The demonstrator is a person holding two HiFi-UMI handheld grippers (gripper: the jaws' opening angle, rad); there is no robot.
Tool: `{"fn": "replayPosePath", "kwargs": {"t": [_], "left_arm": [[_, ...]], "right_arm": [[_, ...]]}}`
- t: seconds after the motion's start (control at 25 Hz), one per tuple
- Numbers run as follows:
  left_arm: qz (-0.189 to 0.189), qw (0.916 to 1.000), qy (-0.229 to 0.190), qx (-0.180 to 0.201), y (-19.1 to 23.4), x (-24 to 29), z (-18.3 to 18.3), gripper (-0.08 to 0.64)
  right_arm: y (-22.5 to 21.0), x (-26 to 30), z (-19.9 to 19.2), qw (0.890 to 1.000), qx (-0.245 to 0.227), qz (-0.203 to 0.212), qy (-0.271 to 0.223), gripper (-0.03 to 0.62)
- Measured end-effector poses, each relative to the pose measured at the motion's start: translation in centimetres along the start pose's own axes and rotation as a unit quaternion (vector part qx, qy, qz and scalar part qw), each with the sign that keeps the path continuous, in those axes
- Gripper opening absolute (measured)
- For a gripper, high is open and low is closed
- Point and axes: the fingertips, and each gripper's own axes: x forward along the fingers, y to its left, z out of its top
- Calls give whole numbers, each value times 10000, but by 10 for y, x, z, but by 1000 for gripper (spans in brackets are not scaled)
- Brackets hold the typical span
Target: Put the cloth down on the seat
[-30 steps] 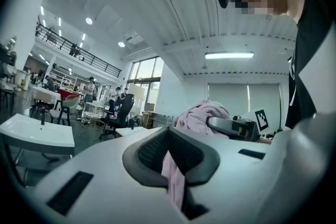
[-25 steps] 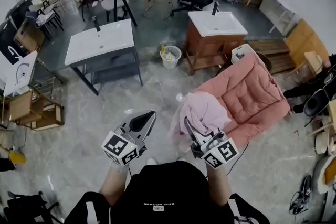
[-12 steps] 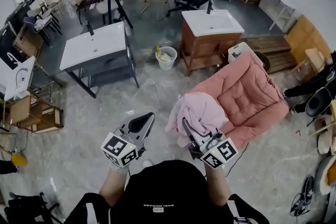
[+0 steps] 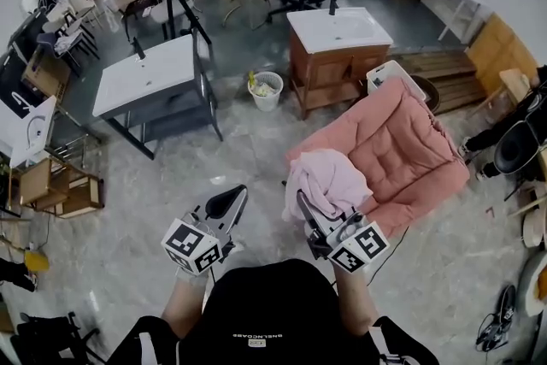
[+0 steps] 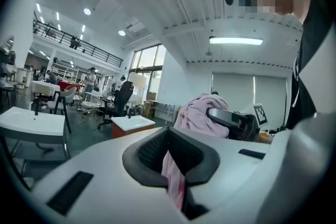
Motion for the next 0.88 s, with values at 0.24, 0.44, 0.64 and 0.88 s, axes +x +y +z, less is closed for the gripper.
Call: {"fn": "replayPosePath", "kwargs": {"t": [0.24, 0.44, 0.64, 0.88], "left_arm": [[3, 10000, -1, -62, 5, 16, -3, 14], [-63, 9999, -29, -92, 19, 27, -2, 14], [-147, 9997, -71, -170, 41, 40, 0, 14], [-361, 9991, -36, -211, 73, 66, 3, 14]], "right_arm": [[-14, -6, 2, 10000, 11, -56, 0, 207], [-25, -2, 3, 9999, 45, -144, -42, 207], [-38, 13, 1, 9997, 50, -244, -15, 207], [-65, 43, -2, 9991, 24, -424, 27, 207]]}}
